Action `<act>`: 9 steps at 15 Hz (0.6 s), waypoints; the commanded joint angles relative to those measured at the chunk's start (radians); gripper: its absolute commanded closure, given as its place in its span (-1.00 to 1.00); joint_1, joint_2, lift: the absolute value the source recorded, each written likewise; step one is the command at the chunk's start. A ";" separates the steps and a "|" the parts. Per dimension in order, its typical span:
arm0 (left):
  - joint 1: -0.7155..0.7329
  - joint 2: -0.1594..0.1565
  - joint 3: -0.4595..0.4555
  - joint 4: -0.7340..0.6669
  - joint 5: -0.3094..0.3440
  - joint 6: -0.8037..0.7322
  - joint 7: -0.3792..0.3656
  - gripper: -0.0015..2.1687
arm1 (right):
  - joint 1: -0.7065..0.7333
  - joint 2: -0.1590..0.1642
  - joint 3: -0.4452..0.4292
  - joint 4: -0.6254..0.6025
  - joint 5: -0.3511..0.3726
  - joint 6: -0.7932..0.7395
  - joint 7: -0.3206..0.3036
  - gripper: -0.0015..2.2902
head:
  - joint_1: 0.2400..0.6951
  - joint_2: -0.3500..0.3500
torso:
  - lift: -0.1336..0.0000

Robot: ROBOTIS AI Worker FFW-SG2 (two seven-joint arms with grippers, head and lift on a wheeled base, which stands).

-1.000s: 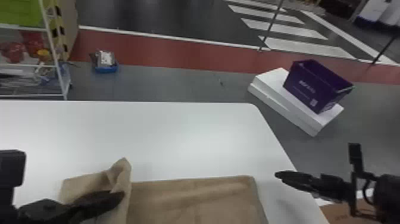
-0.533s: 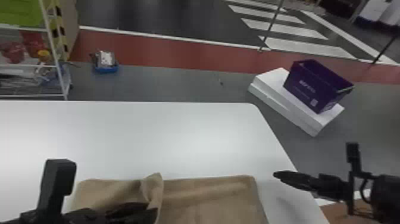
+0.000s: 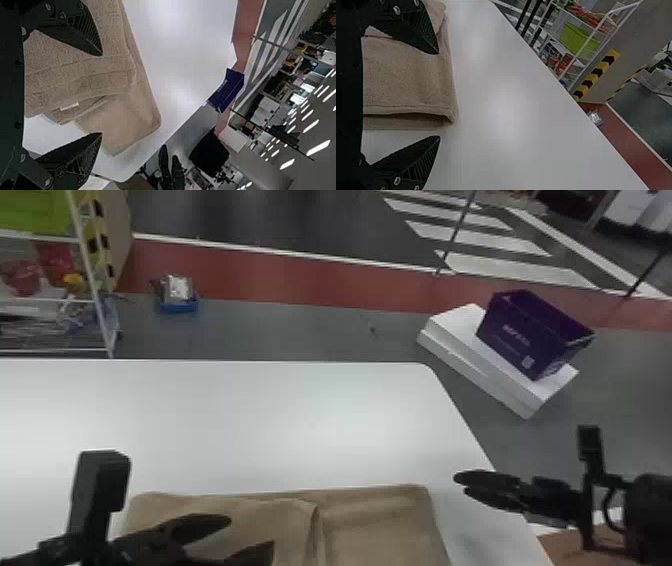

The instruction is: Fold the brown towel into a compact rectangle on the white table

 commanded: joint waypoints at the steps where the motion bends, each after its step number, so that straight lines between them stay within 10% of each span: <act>1: 0.038 0.004 0.158 0.002 0.073 -0.080 -0.029 -0.98 | 0.028 0.025 0.013 -0.093 -0.027 0.080 0.005 -0.88 | 1.00 -1.00 | -0.85; 5: 0.048 -0.002 0.436 0.031 0.174 -0.126 -0.058 -0.98 | 0.045 0.083 0.127 -0.208 -0.036 0.080 0.005 -0.84 | 1.00 -1.00 | -0.85; 9: 0.036 -0.007 0.638 0.099 0.211 -0.138 -0.138 -0.98 | 0.058 0.098 0.323 -0.261 0.023 0.080 -0.032 -0.83 | 1.00 -0.35 | -0.85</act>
